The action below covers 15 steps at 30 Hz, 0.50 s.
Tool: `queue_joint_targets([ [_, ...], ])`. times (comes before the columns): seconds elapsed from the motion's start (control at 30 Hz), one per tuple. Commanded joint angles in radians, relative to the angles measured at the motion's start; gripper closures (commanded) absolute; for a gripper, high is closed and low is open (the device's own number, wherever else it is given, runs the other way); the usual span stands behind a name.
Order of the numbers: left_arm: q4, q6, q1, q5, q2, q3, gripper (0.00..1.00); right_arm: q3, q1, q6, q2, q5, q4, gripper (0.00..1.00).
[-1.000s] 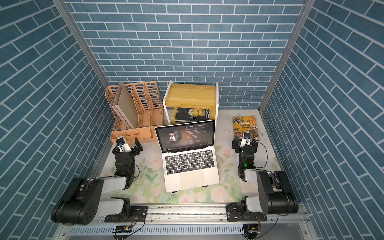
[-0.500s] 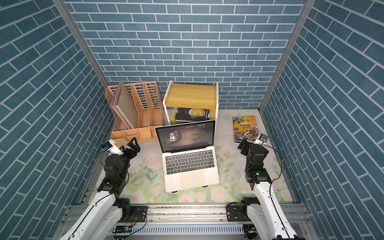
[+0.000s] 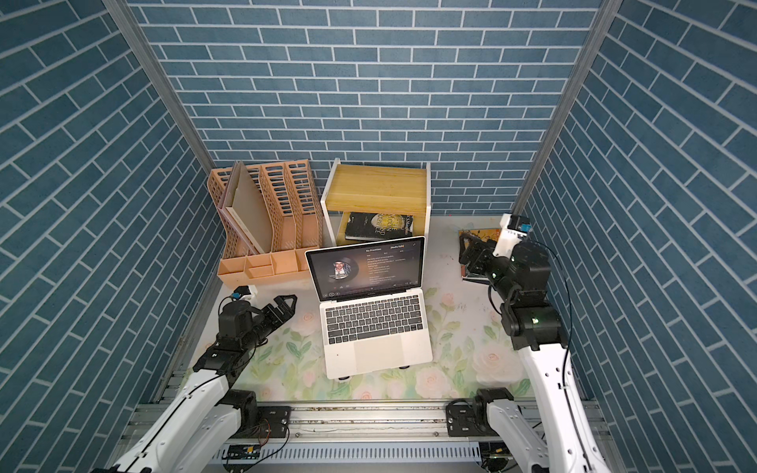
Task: Close the laptop lid and set it aside
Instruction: Close the lid of the laptop.
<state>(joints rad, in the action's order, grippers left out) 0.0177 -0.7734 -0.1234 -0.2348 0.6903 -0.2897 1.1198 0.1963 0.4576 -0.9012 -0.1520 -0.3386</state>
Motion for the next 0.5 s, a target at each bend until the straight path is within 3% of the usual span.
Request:
queue_joint_targets([
  [0.0,0.018,-0.016,-0.023,-0.064,-0.097,0.034,0.00,0.161,0.148,-0.018,-0.101,0.062,-0.100,0.35],
  [0.23,0.004,-0.017,-0.060,-0.109,-0.233,0.053,0.00,0.438,0.356,-0.105,-0.338,0.242,-0.196,0.55],
  [0.47,-0.021,-0.014,-0.128,-0.130,-0.235,0.024,0.00,0.642,0.490,-0.169,-0.515,0.361,-0.300,0.55],
])
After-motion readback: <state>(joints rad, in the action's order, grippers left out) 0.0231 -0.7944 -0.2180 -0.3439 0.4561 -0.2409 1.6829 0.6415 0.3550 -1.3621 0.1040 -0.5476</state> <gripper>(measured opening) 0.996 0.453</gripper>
